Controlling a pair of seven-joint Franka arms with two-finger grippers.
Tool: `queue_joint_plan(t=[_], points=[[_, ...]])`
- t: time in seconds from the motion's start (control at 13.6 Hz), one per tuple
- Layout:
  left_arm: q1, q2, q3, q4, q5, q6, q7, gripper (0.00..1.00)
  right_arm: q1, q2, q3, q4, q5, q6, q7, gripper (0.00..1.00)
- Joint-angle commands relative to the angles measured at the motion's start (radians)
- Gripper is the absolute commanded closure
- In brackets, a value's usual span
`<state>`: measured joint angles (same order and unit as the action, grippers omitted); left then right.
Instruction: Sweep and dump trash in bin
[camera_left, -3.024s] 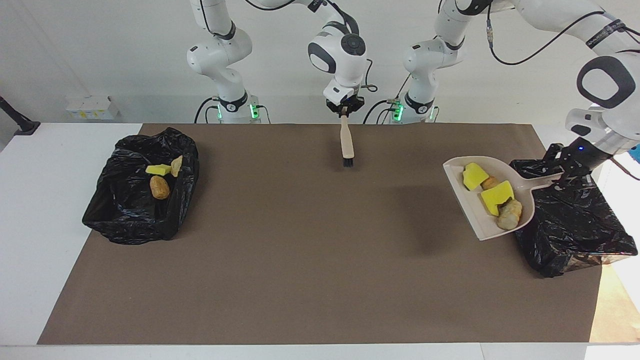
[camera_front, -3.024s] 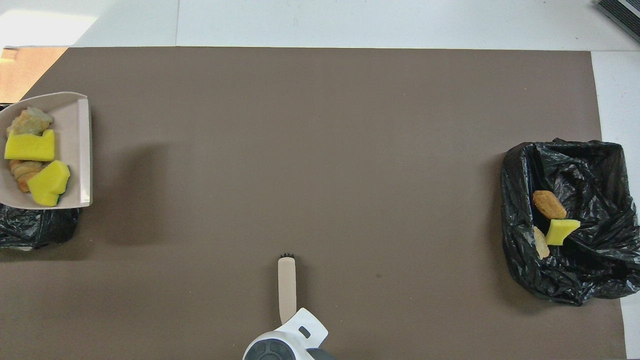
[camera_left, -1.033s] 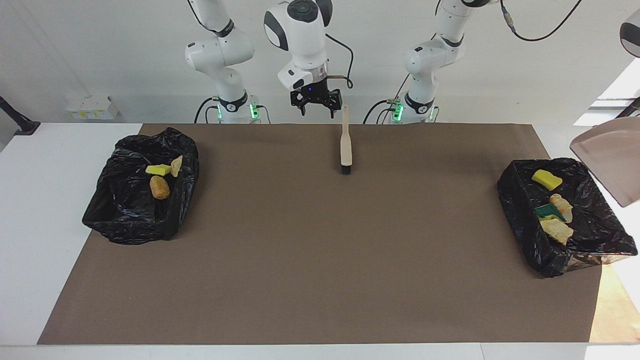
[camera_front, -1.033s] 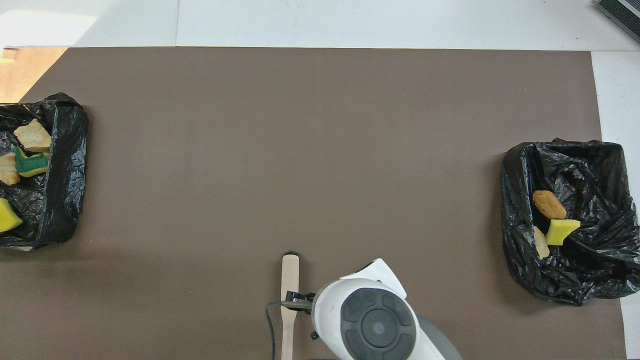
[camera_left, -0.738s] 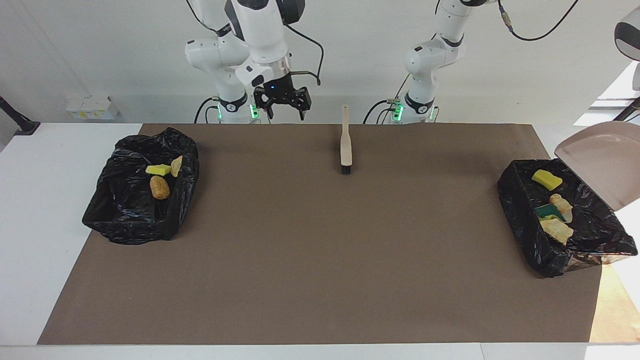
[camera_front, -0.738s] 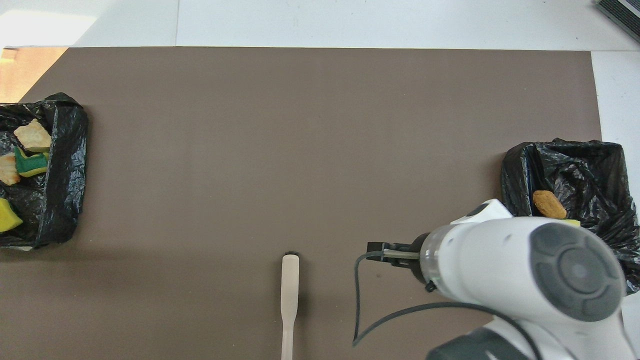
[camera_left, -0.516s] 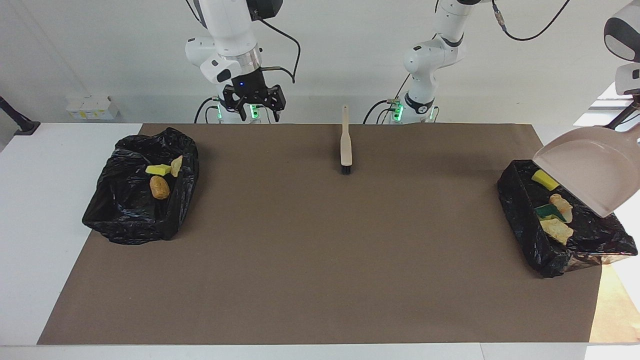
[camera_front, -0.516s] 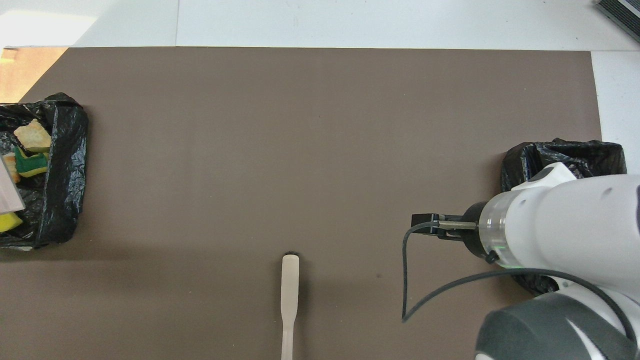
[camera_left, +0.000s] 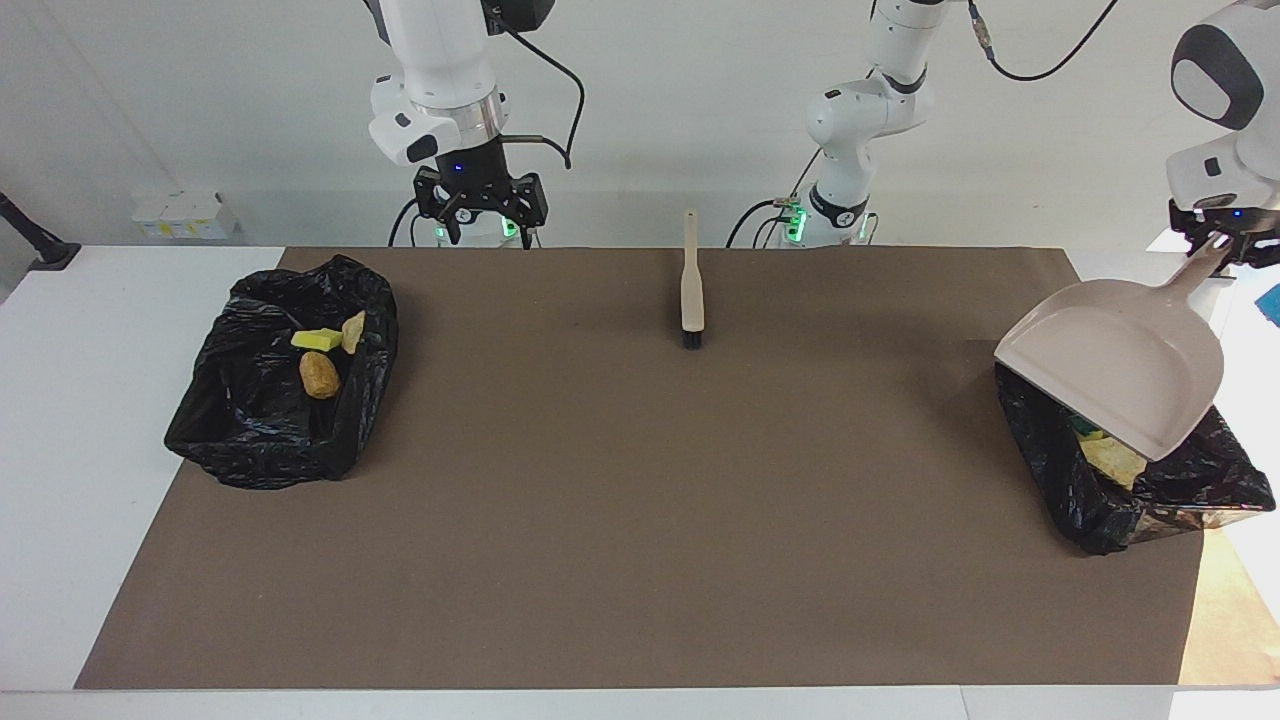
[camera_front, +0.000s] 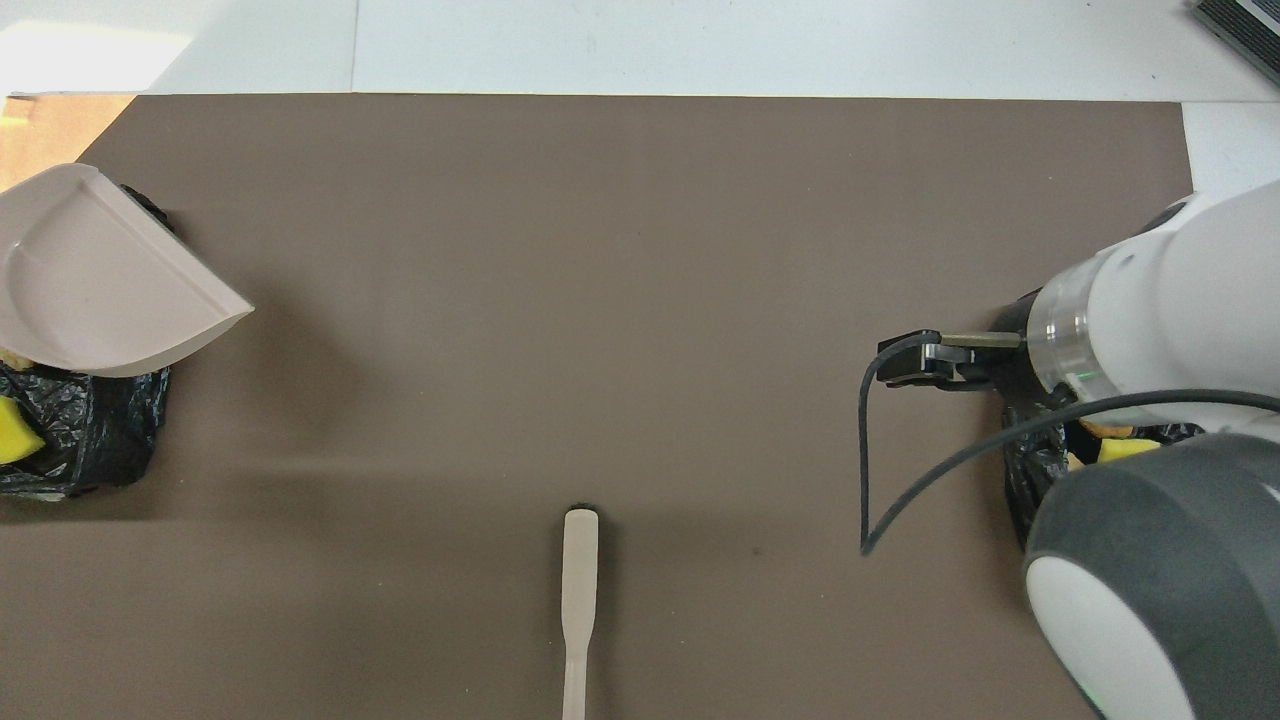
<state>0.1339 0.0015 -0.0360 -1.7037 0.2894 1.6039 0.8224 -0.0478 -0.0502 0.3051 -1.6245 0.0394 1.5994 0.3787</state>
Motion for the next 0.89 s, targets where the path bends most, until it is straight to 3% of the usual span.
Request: queue_joint_plan(t=[0.0,0.22,0.52,0.81], points=[[-0.104,-0.061,0.016,-0.139,-0.071,0.103,-0.242,1.00,-0.023,0.012,0.005,0.041,-0.018,-0.054,-0.026,0.00],[-0.198,-0.028,0.015,-0.188,-0.159,0.210,-0.535,1.00,-0.023,0.009,-0.008,0.060,-0.024,-0.064,-0.027,0.00],[-0.348,0.099,0.016,-0.185,-0.283,0.373,-0.924,1.00,-0.035,0.013,-0.008,0.060,-0.016,-0.058,-0.055,0.00],[-0.514,0.231,0.015,-0.175,-0.302,0.582,-1.121,1.00,-0.075,0.019,-0.012,0.078,-0.027,-0.131,-0.165,0.00]])
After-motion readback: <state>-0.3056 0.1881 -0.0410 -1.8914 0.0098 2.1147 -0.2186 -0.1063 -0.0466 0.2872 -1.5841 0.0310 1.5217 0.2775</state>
